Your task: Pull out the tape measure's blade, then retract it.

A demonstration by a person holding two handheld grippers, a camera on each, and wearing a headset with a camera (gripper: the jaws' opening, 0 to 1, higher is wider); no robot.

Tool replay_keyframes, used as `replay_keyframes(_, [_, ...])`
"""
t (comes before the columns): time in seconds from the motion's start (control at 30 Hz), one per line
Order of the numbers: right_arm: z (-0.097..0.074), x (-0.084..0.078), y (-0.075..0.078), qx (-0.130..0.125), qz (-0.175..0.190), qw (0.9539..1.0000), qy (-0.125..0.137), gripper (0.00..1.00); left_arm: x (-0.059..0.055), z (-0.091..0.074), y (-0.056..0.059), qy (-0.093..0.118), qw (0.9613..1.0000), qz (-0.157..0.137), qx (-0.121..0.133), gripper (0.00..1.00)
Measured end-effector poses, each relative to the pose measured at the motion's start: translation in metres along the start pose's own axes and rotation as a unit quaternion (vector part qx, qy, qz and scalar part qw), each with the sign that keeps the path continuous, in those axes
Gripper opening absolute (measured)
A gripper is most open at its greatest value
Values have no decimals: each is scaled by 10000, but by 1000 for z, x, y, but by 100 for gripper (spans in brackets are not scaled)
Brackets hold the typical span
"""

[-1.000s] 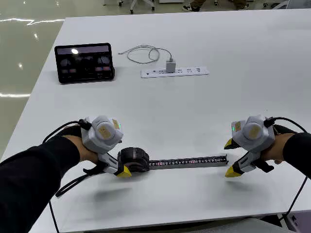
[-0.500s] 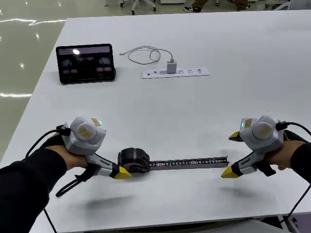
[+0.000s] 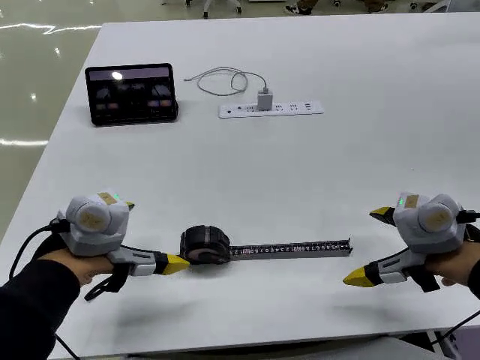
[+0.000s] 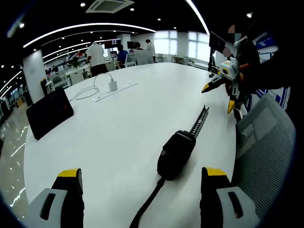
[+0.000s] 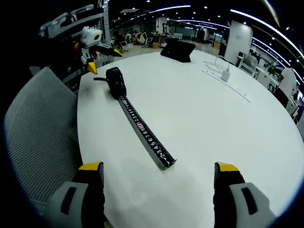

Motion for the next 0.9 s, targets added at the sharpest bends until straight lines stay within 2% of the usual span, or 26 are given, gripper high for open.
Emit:
replay_keyframes(0.07, [-3, -4, -2, -56, 43, 10000, -6, 92, -4, -7, -1, -58, 9995, -306, 55, 100])
replay_keyframes(0.1, [-5, -6, -2, -72, 60, 10000, 6, 92, -6, -11, -3, -71, 9994, -323, 99, 100])
replay_keyframes(0.2, [-11, -12, -6, -147, 122, 9998, 21, 92, -11, -25, -5, 73, 9989, -438, 173, 100])
replay_keyframes(0.27, [-16, -14, -7, -226, 183, 9996, 73, 92, -15, -31, -5, 18, 9984, -496, 260, 100])
replay_keyframes(0.4, [-25, -17, -7, -428, 223, 9987, 194, 94, -20, -41, 0, 67, 9979, -577, 301, 100])
replay_keyframes(0.5, [-32, -21, -6, -578, 185, 9976, 335, 95, -24, -44, 5, 61, 9976, -619, 317, 100])
replay_keyframes(0.57, [-38, -23, -6, -654, 338, 9962, 457, 96, -25, -46, 8, 82, 9974, -639, 321, 100])
replay_keyframes(0.6, [-41, -24, -6, -758, 391, 9950, 523, 97, -26, -47, 10, 130, 9973, -643, 324, 100])
replay_keyframes(0.67, [-46, -27, -8, -805, 375, 9949, 484, 96, -25, -49, 12, 373, 9967, -632, 353, 100])
replay_keyframes(0.73, [-49, -31, -10, -836, 332, 9950, 430, 96, -30, -50, 12, 360, 9963, -693, 362, 100])
replay_keyframes(0.9, [-59, -39, -16, -940, 426, 9932, 536, 96, -43, -52, 14, 326, 9959, -771, 353, 100])
Point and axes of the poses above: the centre of the closed fingertips' face, and the gripper's own axes: z roughly forward along the fingers, y roughly to its right, x roughly out of its top, the point moved 10 cm from there along -z, roughly backward along the fingers, and after that the axes turned 13 degrees about y, right-handed, at the moved point
